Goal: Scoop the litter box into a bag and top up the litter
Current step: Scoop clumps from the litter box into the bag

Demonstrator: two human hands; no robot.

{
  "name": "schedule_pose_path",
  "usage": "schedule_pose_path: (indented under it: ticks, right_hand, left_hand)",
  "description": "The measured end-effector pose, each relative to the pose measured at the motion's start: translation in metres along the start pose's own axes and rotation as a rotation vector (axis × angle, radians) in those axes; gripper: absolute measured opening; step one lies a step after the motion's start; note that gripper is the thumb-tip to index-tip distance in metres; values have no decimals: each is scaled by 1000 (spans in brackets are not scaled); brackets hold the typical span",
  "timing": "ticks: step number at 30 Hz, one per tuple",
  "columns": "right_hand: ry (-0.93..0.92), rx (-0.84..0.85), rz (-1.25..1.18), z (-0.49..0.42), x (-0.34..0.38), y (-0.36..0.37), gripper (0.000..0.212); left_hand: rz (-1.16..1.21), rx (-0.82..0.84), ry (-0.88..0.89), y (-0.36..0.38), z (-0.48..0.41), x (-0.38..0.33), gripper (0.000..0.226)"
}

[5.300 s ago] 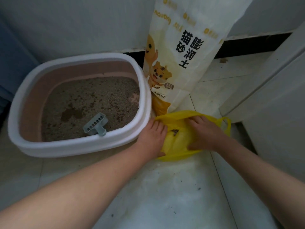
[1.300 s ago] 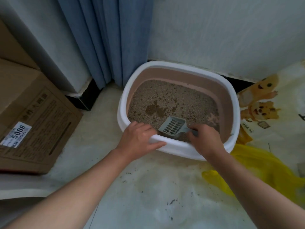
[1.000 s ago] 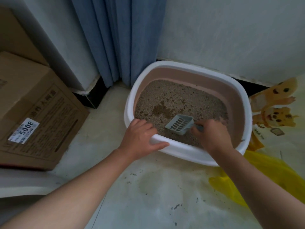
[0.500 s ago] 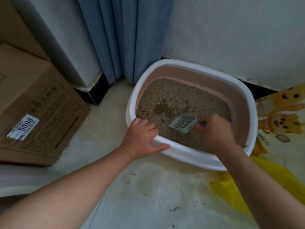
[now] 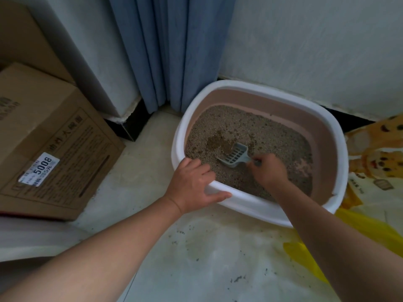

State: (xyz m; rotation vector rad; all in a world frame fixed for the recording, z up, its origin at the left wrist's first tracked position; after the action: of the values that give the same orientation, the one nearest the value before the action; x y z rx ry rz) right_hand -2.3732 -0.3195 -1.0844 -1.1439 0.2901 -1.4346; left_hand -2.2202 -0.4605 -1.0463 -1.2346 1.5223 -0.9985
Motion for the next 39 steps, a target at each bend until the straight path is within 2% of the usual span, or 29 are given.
schedule_pose_path:
  ticks: [7, 12, 20, 28, 33, 39]
  right_hand:
    - [-1, -82, -66, -3, -2, -10, 23]
    - [-49, 11, -39, -2, -11, 0, 24]
    - [-41, 22, -58, -21, 11, 13, 29]
    - [-151, 53, -15, -44, 62, 35, 26]
    - [-162, 66, -76, -51, 62, 34, 27]
    - [-274, 23, -153, -42, 62, 30, 24]
  left_hand:
    - [15, -21, 9, 0, 1, 0, 60]
    - [18, -25, 3, 1, 0, 1, 60]
    - [30, -45, -2, -1, 1, 0, 61]
    - [35, -90, 5, -6, 0, -1, 61]
    - [37, -82, 6, -4, 0, -1, 61]
    - [36, -82, 12, -3, 0, -1, 60]
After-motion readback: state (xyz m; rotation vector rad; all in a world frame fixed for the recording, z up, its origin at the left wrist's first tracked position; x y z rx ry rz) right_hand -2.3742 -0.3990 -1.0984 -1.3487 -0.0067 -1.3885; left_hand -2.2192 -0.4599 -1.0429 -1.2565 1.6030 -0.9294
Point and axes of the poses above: each hand's wrist, its own z-axis away from the middle knuckle, its own y-axis out of the palm, x = y × z, the point moved 9 cm from there along -z, towards the middle knuckle, and after that the axes turned 14 degrees about x, right-handed, at the moved point
